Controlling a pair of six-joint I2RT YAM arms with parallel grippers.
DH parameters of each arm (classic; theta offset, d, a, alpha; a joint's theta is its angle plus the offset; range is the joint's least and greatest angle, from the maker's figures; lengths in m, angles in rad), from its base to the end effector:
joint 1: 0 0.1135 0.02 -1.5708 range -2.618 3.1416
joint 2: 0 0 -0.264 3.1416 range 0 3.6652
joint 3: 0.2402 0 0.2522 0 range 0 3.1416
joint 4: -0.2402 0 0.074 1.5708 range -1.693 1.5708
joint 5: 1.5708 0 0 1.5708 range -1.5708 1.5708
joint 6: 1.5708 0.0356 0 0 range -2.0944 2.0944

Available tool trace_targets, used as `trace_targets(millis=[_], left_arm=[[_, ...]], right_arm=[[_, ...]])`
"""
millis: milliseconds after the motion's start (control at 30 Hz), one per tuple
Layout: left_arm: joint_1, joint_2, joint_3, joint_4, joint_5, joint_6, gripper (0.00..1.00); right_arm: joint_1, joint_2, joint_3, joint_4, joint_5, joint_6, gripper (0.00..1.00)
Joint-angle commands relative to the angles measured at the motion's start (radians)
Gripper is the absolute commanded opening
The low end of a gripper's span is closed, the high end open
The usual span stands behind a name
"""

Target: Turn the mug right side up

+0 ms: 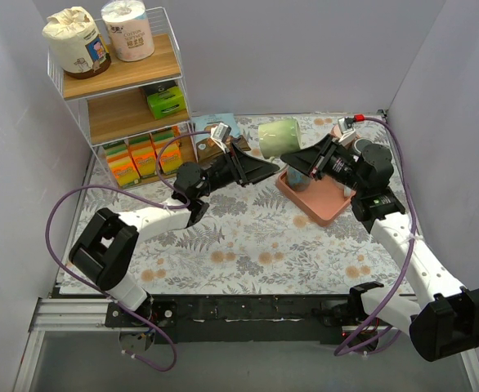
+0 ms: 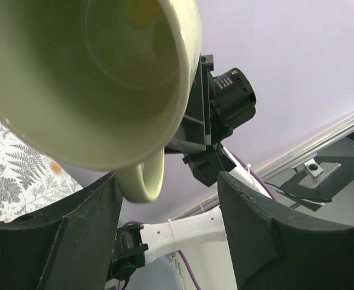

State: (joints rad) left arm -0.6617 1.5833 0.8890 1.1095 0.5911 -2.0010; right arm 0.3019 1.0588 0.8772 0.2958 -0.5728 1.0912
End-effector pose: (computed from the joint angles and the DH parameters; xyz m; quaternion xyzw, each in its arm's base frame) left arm 0.2598 -0.2275 0.3086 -0.1330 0.5611 -0.8162 0.0355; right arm 0.2288 0.0915 0.3703 0.0509 0.6705 0.6035 0.4285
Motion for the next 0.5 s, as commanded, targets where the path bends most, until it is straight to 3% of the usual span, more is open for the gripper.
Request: trace_targets(millis=[0,267,467], left_arm=[[-0.009,-0.006,0.018,0.05,-0.071,-0.145,0.6],[-0.015,0.015,0.027,0.076,-0.077,-0.166,0.44],[-0.016,0.032,0.031,0.079,-0.08,-0.176,0.41]], right_arm=[[0.009,-0.045,0.014,0.17,-0.036,0.009,0.01],[0.017,-0.052,-0.007,0.203,-0.041,0.03,0.01],[0.026,-0.042,-0.02,0.224,-0.052,0.041,0.01]])
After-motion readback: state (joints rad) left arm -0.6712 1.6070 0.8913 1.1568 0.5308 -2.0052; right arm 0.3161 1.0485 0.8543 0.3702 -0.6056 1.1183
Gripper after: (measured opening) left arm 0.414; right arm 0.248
